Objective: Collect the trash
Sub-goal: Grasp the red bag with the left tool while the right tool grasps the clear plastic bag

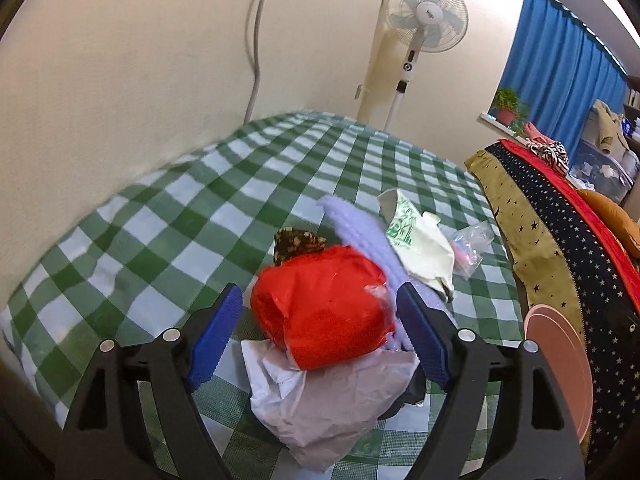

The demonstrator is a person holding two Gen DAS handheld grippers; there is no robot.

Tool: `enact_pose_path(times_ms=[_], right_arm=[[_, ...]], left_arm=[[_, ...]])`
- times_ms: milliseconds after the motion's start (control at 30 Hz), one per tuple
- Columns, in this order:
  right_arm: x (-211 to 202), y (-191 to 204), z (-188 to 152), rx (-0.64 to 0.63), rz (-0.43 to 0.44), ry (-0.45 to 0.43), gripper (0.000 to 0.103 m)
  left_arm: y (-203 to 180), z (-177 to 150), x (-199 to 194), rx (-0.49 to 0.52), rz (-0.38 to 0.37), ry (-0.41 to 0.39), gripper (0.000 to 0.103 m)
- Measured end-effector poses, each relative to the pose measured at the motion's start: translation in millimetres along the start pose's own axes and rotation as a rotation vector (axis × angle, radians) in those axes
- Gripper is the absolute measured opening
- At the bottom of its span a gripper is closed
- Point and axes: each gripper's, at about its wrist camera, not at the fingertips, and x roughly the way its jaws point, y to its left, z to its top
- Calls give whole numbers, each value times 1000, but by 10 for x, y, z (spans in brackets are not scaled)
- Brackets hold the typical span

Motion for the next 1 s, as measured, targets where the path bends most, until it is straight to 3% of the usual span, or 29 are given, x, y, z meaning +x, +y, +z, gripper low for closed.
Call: enact_pose_path(times_ms=[367, 767, 1000], right_arm=[[515, 131, 67, 23, 49, 46, 34], [1138, 309, 224, 36, 77, 82, 34], [1512, 293, 330, 66, 60, 94, 35]], left_arm=[[34, -18, 125, -21, -41, 56, 74], [23, 128, 2, 9, 13, -57, 71], [40, 179, 11, 9, 21, -77, 71]])
